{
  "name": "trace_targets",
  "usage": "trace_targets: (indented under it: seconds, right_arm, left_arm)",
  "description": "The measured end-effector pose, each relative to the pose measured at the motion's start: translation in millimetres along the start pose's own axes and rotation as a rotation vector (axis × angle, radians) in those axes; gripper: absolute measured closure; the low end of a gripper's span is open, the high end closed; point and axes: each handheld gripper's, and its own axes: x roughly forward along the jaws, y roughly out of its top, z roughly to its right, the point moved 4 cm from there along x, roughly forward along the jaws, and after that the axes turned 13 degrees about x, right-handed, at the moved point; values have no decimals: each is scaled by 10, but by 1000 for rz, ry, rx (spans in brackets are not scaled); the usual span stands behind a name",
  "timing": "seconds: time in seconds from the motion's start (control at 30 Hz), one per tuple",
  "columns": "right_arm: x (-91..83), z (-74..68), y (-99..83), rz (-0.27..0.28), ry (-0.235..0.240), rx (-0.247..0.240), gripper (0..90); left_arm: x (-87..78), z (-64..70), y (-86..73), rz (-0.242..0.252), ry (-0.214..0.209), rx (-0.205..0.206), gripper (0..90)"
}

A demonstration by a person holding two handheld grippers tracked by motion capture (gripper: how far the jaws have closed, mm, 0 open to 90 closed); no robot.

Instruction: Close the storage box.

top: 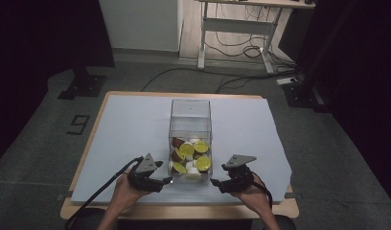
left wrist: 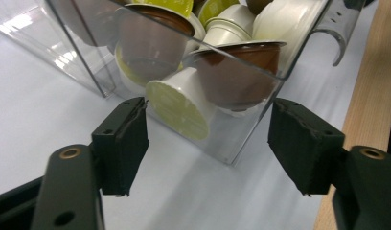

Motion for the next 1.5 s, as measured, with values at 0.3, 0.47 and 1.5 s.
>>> trace_targets:
  seconds: [0.3,0.47,1.5]
  right_arm:
    - [-32,-61,38,11,24,-10,460]
    - [-16,-81,53,6,27,-19,524]
    - [-17,-143,144,-4,51,23,626]
  left_arm:
    - [27,41,37,20,-37,32,455]
    - [45,29,32,18,-38,29,486]
    - [108,-112,50,63,56,-13,630]
